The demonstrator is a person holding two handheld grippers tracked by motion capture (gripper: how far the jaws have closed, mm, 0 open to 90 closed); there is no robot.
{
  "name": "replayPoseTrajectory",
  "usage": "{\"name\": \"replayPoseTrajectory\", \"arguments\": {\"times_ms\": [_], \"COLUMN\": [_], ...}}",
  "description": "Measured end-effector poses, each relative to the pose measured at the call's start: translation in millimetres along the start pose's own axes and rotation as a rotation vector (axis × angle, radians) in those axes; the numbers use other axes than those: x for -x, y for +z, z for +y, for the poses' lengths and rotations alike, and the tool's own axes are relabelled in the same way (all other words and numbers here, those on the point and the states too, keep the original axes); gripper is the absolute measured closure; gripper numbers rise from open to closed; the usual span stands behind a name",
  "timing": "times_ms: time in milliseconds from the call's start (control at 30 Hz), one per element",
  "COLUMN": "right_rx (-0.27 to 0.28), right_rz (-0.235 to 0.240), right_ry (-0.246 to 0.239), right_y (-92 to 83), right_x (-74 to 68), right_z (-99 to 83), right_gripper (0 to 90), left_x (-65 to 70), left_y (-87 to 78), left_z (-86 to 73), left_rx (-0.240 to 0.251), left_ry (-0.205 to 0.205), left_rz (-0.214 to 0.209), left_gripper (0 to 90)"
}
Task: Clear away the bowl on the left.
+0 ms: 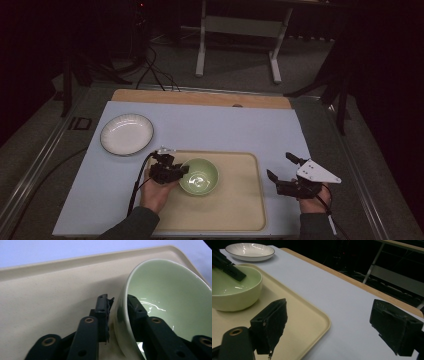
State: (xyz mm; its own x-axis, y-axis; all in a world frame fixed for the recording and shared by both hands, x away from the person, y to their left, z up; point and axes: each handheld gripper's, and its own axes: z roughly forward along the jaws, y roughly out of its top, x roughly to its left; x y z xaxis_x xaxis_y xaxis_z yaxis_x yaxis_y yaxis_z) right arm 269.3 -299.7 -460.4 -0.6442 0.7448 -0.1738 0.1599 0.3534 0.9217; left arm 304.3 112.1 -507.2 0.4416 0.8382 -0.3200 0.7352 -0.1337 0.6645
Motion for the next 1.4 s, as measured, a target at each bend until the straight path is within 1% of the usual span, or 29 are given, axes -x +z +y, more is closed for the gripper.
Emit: {"name": "replayPoseTrajectory", "arguments": {"times_ms": [133,233,300,367,400,500,567,633,700,767,833,900,967,1167,1233,1300,1400], "right_rx": [0.0,0.001,0.001,0.002,0.001,0.002,0.002,0.002,0.002,0.002,0.002,0.002,0.002,0.003,0.003,0.004,0.008], "right_rz": [0.0,-0.001,-0.001,-0.001,-0.001,-0.001,-0.001,-0.001,-0.001,-0.001,-0.002,-0.003,-0.003,-0.005,-0.006,-0.007,-0.009], "right_ry": [0.0,0.0,-0.001,0.0,-0.001,0.001,0.002,0.001,0.001,0.001,0.002,0.002,0.003,0.003,0.004,0.005,0.009], "right_y": [-0.1,-0.2,-0.2,-0.2,-0.2,-0.4,-0.5,-0.6,-0.7,-0.8,-0.9,-1.0,-1.1,-1.3,-1.5,-1.8,-2.4], "right_x": [0.0,0.1,0.1,-0.1,0.0,0.2,0.4,0.5,0.5,0.7,0.9,1.0,1.1,1.4,1.5,1.6,2.1], "right_z": [0.0,0.1,0.1,0.1,0.1,0.2,0.1,0.1,0.2,0.1,0.1,0.1,0.1,0.0,0.0,0.0,-0.2], "right_gripper": [13.9,13.9,13.9,13.9,13.9,13.9,13.9,13.9,13.9,13.9,13.9,13.9,13.9,13.9,13.9,13.9,13.9], "left_x": [-2.1,-4.6,-5.5,-6.0,-6.3,-7.1,-8.5,-10.5,-13.9,-17.1,-20.0,-22.4,-24.6,-29.6,-31.6,-34.5,-38.3], "left_y": [-8.2,-16.2,-23.2,-28.8,-32.2,-43.0,-48.6,-54.7,-60.8,-66.8,-72.7,-78.4,-84.1,-96.8,-100.3,-104.2,-109.6], "left_z": [3.5,5.6,7.8,9.6,10.7,13.5,14.9,16.4,17.5,18.3,19.2,20.1,21.1,20.8,19.9,18.6,15.9], "left_rx": [0.033,0.062,0.087,0.11,0.123,0.155,0.17,0.186,0.202,0.217,0.232,0.237,0.242,0.255,0.255,0.266,0.276], "left_ry": [0.011,0.007,0.018,0.02,0.031,0.061,0.073,0.081,0.077,0.077,0.089,0.097,0.118,0.162,0.173,0.172,0.183], "left_rz": [-0.005,-0.008,0.006,0.011,0.018,0.057,0.071,0.086,0.088,0.105,0.122,0.134,0.15,0.194,0.201,0.198,0.219], "left_gripper": [65.0,60.7,58.3,55.6,54.2,51.1,49.3,48.1,47.5,46.9,46.5,46.6,46.6,44.3,43.3,43.0,42.2]}}
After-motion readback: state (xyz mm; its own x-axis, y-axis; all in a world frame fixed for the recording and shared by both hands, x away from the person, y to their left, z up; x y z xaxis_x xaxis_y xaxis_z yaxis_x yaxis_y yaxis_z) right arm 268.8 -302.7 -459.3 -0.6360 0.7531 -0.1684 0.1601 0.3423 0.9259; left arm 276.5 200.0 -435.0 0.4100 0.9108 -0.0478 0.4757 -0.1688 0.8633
